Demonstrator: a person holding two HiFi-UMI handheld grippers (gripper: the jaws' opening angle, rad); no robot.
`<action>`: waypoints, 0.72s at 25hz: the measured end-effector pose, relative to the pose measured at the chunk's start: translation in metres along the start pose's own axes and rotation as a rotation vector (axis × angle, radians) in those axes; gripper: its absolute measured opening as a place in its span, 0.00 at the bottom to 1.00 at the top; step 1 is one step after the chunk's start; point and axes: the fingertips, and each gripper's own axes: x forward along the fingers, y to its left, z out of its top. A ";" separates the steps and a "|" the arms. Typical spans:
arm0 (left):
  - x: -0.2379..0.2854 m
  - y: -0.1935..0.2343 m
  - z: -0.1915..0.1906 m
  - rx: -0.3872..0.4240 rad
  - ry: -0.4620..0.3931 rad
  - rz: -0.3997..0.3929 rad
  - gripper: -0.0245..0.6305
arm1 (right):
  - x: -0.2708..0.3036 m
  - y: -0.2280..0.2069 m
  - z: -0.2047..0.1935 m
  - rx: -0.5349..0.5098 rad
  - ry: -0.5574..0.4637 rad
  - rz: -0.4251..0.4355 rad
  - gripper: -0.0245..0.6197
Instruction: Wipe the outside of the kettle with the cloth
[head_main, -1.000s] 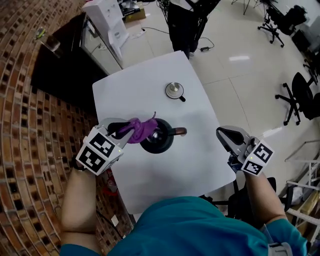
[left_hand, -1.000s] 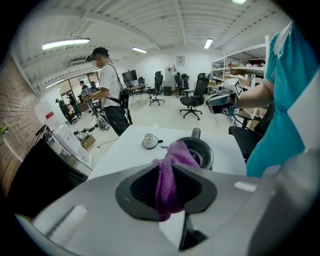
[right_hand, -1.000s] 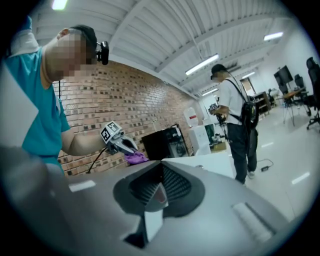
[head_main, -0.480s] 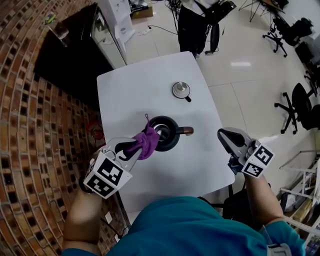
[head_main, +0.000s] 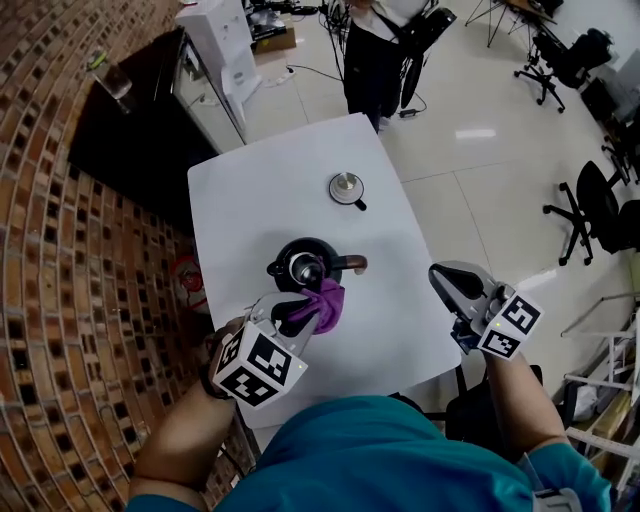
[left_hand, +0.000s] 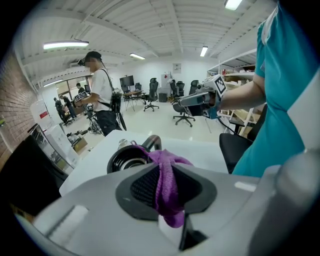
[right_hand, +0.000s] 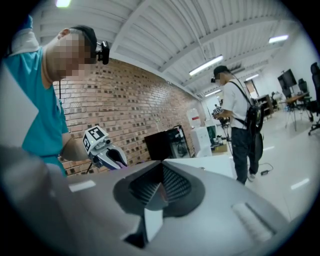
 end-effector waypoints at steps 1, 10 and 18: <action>0.003 -0.003 0.005 -0.007 -0.007 0.006 0.15 | -0.006 0.000 0.002 -0.002 -0.008 0.001 0.04; -0.011 -0.023 0.069 -0.064 -0.141 0.165 0.15 | -0.050 -0.005 0.021 -0.052 -0.070 0.113 0.04; -0.082 -0.090 0.034 -0.263 -0.260 0.221 0.15 | -0.070 0.032 0.036 -0.121 -0.089 0.211 0.04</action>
